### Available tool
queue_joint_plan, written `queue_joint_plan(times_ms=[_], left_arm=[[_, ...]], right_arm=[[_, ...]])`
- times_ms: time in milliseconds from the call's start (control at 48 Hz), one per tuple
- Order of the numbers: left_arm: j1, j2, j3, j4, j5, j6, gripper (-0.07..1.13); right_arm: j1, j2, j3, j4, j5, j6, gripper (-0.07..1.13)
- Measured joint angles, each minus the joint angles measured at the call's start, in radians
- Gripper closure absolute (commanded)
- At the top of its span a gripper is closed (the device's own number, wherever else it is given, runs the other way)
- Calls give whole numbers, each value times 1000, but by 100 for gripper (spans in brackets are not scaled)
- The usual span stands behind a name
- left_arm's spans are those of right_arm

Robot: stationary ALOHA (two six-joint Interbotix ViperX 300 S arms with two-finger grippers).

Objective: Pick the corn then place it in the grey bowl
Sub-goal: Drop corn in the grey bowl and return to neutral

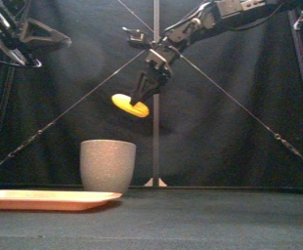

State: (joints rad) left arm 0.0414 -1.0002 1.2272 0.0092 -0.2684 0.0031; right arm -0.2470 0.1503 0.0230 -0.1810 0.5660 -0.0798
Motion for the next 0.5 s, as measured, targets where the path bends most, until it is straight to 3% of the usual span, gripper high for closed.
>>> queue_joint_plan(times_ms=[500], left_arm=[[2, 2, -2, 0, 0, 0, 109]], right_arm=[[8, 196, -123, -2, 17, 5, 11]])
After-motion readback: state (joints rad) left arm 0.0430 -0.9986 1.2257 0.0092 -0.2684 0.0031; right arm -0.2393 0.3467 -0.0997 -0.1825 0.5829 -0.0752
